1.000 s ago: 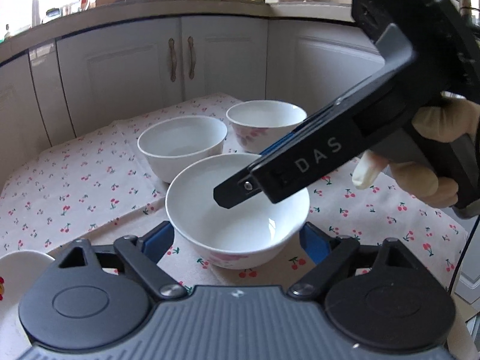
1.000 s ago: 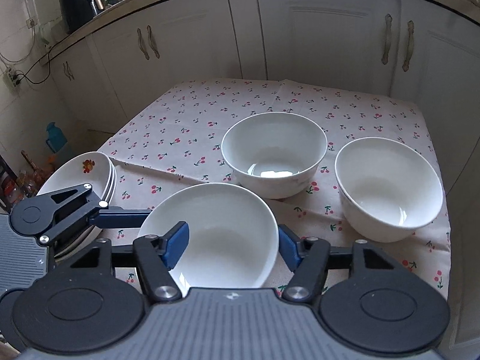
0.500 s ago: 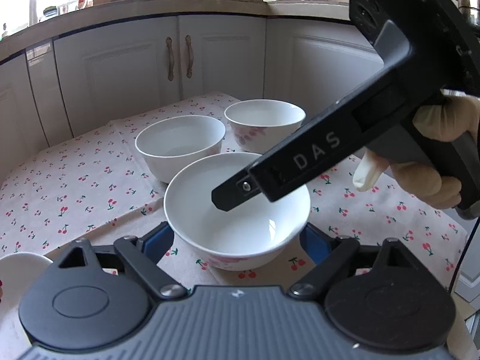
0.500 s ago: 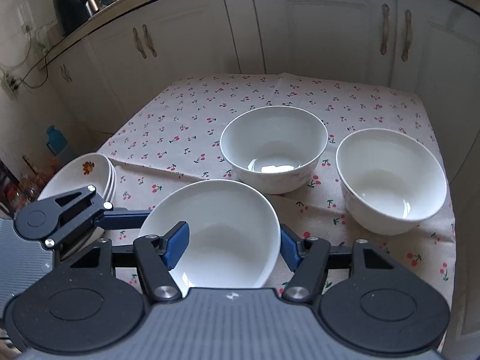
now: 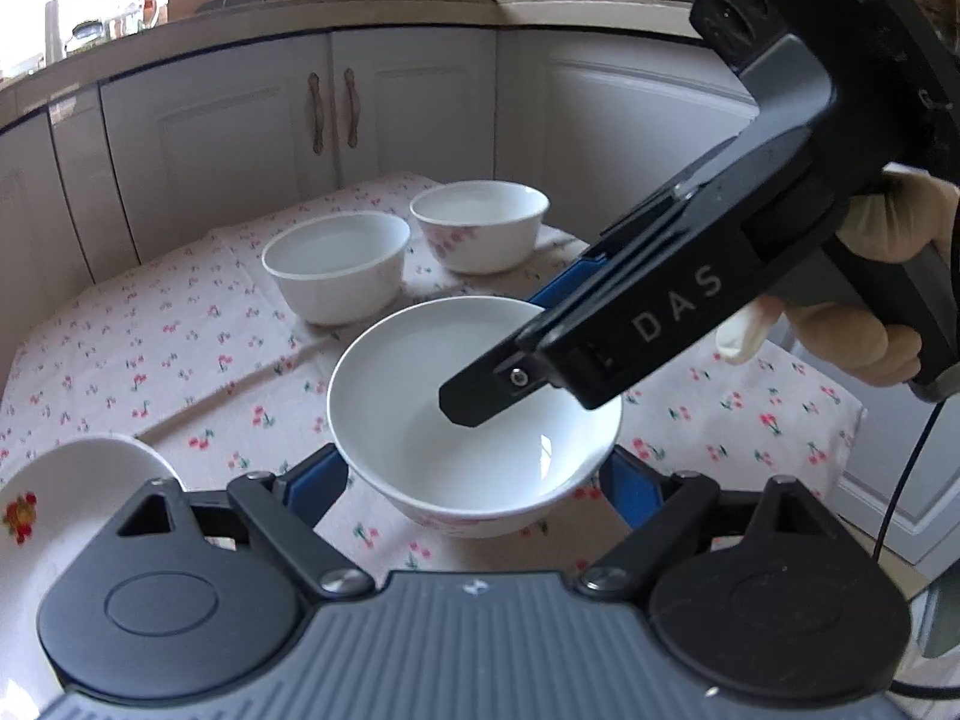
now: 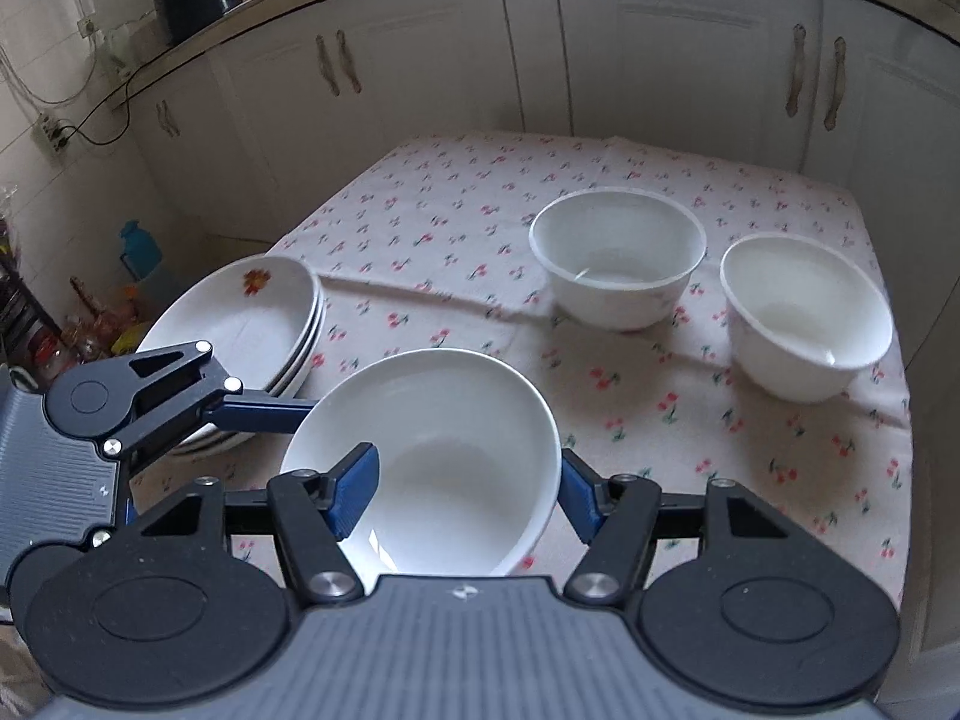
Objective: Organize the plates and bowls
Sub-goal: 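Grasp the rim of a plain white bowl with the right gripper and lift, then carry the white bowl with the right gripper over the pink-decal bowl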
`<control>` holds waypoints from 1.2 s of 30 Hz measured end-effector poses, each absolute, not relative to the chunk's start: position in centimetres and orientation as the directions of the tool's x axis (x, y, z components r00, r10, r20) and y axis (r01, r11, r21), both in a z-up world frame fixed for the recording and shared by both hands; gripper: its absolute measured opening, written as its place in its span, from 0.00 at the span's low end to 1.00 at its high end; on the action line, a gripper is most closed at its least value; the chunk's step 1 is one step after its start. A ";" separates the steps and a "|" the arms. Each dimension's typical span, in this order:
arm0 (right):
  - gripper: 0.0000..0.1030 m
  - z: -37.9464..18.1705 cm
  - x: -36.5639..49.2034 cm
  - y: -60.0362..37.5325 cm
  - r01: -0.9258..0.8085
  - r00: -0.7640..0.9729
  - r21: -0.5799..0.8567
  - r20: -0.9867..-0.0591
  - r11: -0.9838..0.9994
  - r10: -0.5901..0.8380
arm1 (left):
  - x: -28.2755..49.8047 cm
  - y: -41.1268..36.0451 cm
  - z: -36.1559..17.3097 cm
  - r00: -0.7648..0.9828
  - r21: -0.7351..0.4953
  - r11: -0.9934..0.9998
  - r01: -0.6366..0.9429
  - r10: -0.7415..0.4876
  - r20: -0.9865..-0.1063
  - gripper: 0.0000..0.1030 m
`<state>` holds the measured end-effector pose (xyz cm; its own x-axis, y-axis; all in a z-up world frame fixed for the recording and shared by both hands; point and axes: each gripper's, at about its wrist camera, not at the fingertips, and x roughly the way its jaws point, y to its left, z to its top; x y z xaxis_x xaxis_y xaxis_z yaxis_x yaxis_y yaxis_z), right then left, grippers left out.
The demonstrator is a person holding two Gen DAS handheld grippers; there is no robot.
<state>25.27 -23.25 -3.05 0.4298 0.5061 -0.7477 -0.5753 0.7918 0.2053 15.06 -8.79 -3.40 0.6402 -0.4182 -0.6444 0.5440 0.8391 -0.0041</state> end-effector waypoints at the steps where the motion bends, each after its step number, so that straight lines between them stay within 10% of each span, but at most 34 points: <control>1: 0.67 -3.2 25.1 -23.3 -0.572 0.422 0.213 -0.752 0.792 0.507 | 14.9 -8.8 -3.4 0.634 -0.012 0.838 0.545 -0.421 -0.649 0.88; 14: 0.68 -4.2 24.2 -23.3 -0.554 0.398 0.243 -0.763 0.797 0.509 | 14.1 -8.4 -4.1 0.613 -0.020 0.826 0.563 -0.433 -0.661 0.87; 19: 0.91 -3.8 23.9 -23.4 -0.561 0.441 0.208 -0.743 0.801 0.502 | 13.6 -7.9 -4.2 0.558 -0.073 0.801 0.594 -0.476 -0.679 0.91; 36: 0.98 -1.9 24.7 -25.9 -0.507 0.582 0.168 -0.657 0.846 0.479 | 16.0 -5.5 1.8 0.640 0.023 0.827 0.562 -0.418 -0.645 0.96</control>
